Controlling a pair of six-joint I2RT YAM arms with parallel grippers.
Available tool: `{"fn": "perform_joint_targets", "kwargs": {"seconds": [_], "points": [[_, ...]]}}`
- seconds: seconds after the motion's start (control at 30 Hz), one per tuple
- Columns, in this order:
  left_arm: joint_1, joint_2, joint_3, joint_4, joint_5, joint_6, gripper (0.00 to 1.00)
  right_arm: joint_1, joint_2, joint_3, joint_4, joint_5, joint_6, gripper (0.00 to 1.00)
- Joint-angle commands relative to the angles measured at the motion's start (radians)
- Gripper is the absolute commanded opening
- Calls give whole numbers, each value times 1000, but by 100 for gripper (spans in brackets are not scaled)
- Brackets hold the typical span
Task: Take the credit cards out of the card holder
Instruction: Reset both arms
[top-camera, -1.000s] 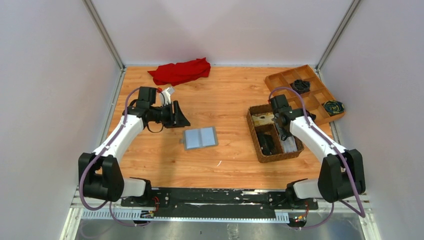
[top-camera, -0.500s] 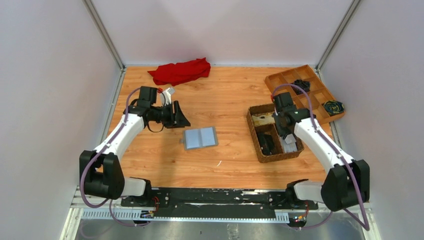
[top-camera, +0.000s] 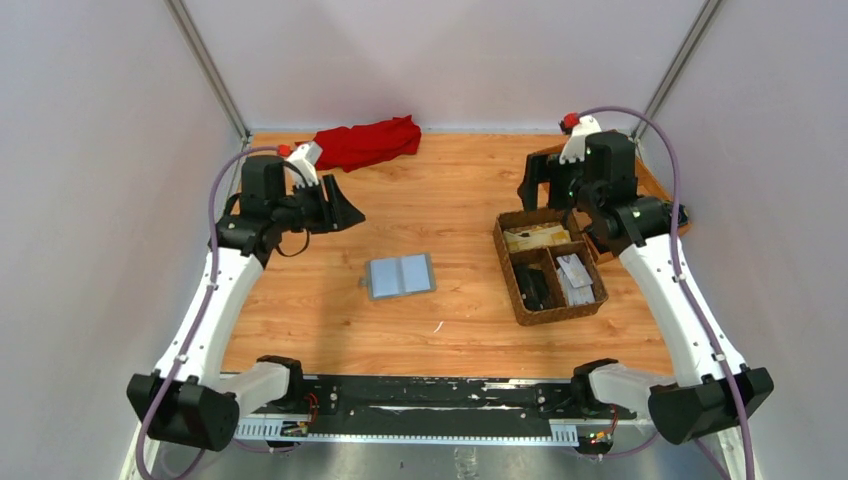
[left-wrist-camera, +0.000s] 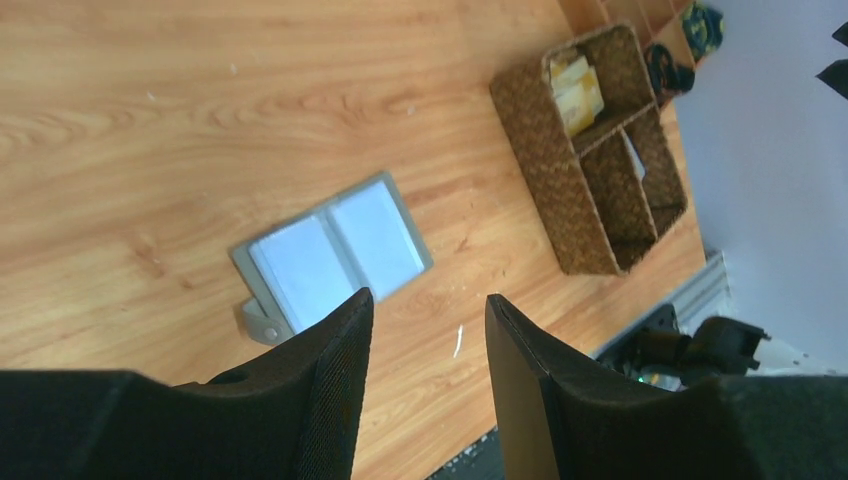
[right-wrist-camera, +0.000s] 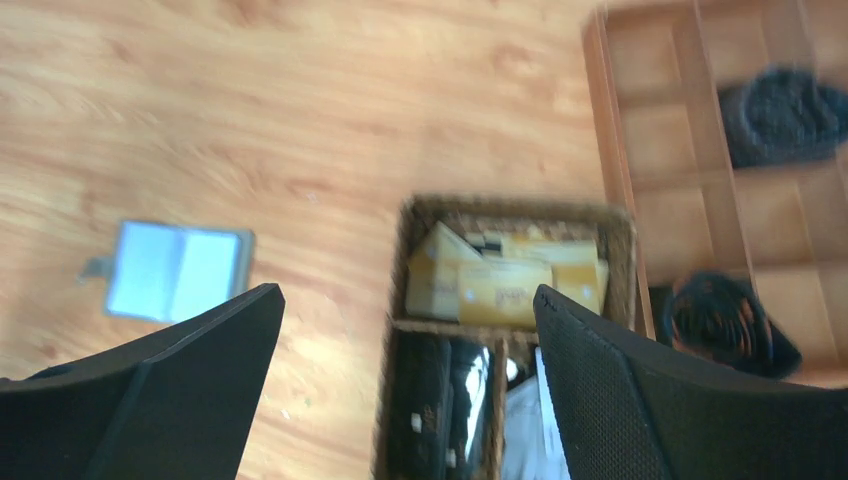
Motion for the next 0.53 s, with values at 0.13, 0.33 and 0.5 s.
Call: {"fn": "perform_joint_targets", "kwargs": {"seconds": [0.13,0.33,0.5], "points": [[3,-113,141,-85,-236,-4,50,-4,90,207,186,-164,38,100],[3,-204,164,-86,-378,-22,51,-4,69,155,285,-206,58,100],[3,-274,130,-86,-456,-44,51,-6,56,116,293,-206,64,100]]}}
